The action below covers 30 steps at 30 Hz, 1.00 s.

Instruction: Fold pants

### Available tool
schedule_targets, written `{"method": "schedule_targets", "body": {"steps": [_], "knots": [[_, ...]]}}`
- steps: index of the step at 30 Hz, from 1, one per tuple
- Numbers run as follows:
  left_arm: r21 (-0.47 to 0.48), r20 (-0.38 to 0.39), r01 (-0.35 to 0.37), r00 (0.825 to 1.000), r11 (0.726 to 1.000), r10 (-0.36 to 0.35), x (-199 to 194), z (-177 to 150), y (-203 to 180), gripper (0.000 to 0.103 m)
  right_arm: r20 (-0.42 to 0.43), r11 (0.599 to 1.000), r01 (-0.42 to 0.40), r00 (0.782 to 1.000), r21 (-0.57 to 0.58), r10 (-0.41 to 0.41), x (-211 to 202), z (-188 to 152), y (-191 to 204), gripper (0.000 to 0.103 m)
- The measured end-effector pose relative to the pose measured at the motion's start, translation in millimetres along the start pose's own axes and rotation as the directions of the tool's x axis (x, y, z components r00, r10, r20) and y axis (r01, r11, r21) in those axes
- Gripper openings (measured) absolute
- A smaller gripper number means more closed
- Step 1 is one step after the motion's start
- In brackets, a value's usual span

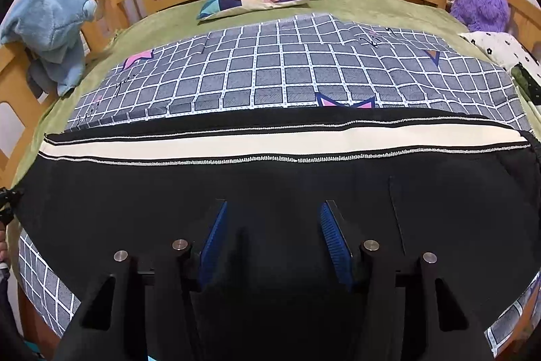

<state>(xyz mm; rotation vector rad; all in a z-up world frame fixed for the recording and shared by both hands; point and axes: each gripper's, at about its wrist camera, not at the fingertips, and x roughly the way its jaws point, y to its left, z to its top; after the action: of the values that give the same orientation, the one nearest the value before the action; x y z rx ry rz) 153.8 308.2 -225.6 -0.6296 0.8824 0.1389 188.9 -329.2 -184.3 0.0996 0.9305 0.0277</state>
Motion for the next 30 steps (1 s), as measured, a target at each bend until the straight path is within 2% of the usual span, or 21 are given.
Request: {"method": "schedule_targets", "body": {"steps": [1, 2, 4, 6, 8, 12, 13, 14, 16, 18, 21, 23, 26, 28, 30], "knots": [[0.031, -0.01, -0.039, 0.999, 0.999, 0.04, 5.0, -4.5, -1.6, 0.029, 0.006, 1.0, 0.001, 1.0, -0.005, -0.001, -0.9, -0.8, 0.6, 0.056], [0.039, -0.016, -0.064, 0.998, 0.997, 0.065, 7.6, -7.4, -1.8, 0.038, 0.006, 1.0, -0.001, 1.0, -0.009, 0.001, -0.8, -0.7, 0.7, 0.056], [0.034, -0.006, -0.061, 0.998, 0.998, 0.061, 3.2, -11.2, -1.9, 0.045, 0.003, 1.0, -0.004, 1.0, -0.019, 0.004, -0.3, -0.6, 2.8, 0.056], [0.018, 0.009, -0.044, 0.999, 0.999, 0.044, 0.3, -10.2, -1.7, 0.06, 0.004, 1.0, -0.004, 1.0, -0.031, 0.004, -1.4, -1.6, 3.9, 0.056], [0.0, 0.001, -0.045, 0.999, 0.999, 0.045, 7.2, -6.6, 0.1, 0.061, 0.008, 0.999, -0.008, 1.0, -0.039, 0.008, -2.9, -3.1, 4.1, 0.056], [-0.039, 0.033, -0.092, 0.995, 0.995, 0.094, 17.3, -1.3, -2.5, 0.058, 0.005, 0.999, -0.024, 1.0, -0.024, 0.024, -2.6, -1.6, 5.2, 0.056], [-0.039, 0.038, -0.107, 0.993, 0.993, 0.109, 17.1, 2.8, -7.7, 0.051, 0.006, 0.999, -0.026, 1.0, -0.02, 0.026, -2.8, -1.4, 5.0, 0.056], [-0.028, 0.039, -0.108, 0.993, 0.994, 0.109, 15.9, 4.5, -13.2, 0.031, 0.008, 1.0, -0.026, 1.0, -0.015, 0.026, -3.5, -1.0, 4.4, 0.056], [0.04, 0.043, -0.182, 0.983, 0.982, 0.181, 11.0, 10.3, -33.7, 0.028, 0.014, 1.0, -0.018, 1.0, -0.002, 0.018, -5.5, -1.0, 2.4, 0.056], [0.134, 0.112, -0.239, 0.968, 0.962, 0.225, -4.6, 10.4, -64.3, 0.025, 0.02, 1.0, -0.014, 1.0, 0.017, 0.014, -8.2, -0.1, -1.8, 0.056], [0.292, 0.22, -0.272, 0.952, 0.917, 0.212, -34.7, 3.9, -125.5, 0.024, 0.034, 0.998, -0.011, 0.999, 0.057, 0.009, -14.1, 1.0, -11.6, 0.056], [0.383, 0.277, -0.273, 0.945, 0.882, 0.173, -54.0, -7.7, -172.6, 0.024, 0.041, 0.995, -0.014, 0.999, 0.098, 0.01, -18.5, 1.0, -20.2, 0.056], [0.512, 0.278, -0.204, 0.958, 0.834, 0.064, -74.0, -32.9, -243.5, 0.023, 0.028, 0.986, -0.001, 1.0, 0.167, -0.004, -27.0, 1.5, -32.3, 0.056], [0.606, 0.241, -0.137, 0.97, 0.784, -0.017, -81.8, -60.4, -295.5, 0.023, 0.049, 0.981, 0.007, 0.999, 0.192, -0.017, -40.6, -1.7, -38.6, 0.056], [0.671, 0.199, -0.086, 0.978, 0.736, -0.068, -82.6, -90.8, -334.4, 0.023, 0.08, 0.981, 0.024, 0.996, 0.195, -0.04, -58.2, -8.6, -46.4, 0.056]]}}
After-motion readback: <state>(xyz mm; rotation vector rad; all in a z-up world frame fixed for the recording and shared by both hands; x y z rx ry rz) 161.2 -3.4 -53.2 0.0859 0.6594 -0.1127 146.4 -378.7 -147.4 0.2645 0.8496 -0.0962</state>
